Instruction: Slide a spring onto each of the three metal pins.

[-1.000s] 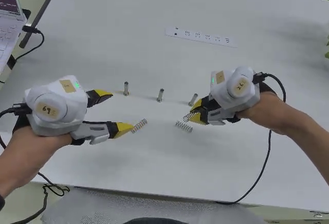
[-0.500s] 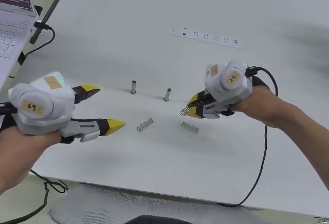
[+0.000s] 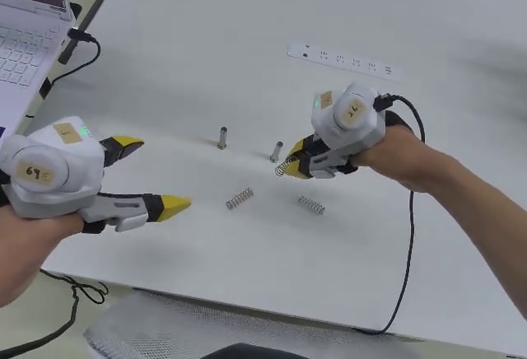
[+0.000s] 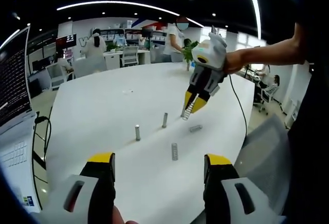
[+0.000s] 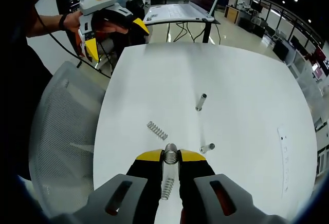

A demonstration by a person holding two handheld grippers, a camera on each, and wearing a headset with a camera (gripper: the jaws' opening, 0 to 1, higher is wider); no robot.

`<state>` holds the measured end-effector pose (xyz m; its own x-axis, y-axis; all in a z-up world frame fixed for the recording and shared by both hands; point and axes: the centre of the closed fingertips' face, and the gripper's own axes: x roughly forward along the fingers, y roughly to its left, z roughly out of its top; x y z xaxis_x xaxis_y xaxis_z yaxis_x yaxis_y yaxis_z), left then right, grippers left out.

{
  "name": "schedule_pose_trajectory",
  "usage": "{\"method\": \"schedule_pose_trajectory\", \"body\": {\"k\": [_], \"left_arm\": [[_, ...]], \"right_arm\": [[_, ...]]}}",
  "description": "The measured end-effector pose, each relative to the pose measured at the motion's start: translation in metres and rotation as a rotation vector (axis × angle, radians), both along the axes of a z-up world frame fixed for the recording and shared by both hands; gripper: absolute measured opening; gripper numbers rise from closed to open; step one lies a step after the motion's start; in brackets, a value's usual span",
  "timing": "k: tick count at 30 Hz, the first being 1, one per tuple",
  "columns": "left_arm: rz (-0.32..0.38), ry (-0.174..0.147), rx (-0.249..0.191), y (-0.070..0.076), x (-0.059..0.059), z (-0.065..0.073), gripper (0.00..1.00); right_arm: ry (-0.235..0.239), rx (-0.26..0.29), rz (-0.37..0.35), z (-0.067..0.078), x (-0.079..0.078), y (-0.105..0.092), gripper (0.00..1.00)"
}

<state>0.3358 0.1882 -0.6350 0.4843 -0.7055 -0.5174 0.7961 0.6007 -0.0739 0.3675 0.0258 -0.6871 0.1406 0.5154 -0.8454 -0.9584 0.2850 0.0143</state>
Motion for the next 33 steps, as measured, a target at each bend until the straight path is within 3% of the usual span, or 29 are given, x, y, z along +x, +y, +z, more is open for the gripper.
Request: {"method": "schedule_pose_trajectory", "body": {"k": [13,33], "left_arm": [[0.004,0.012,0.010,0.009,-0.005,-0.002,0.72],[0.014,0.019,0.008,0.017,-0.008,-0.005,0.71]], "right_arm": [[0.010,0.010,0.004,-0.004,0.020,0.023,0.09],[-0.003,-0.008,0.014,0.000,0.058,0.048,0.09]]}}
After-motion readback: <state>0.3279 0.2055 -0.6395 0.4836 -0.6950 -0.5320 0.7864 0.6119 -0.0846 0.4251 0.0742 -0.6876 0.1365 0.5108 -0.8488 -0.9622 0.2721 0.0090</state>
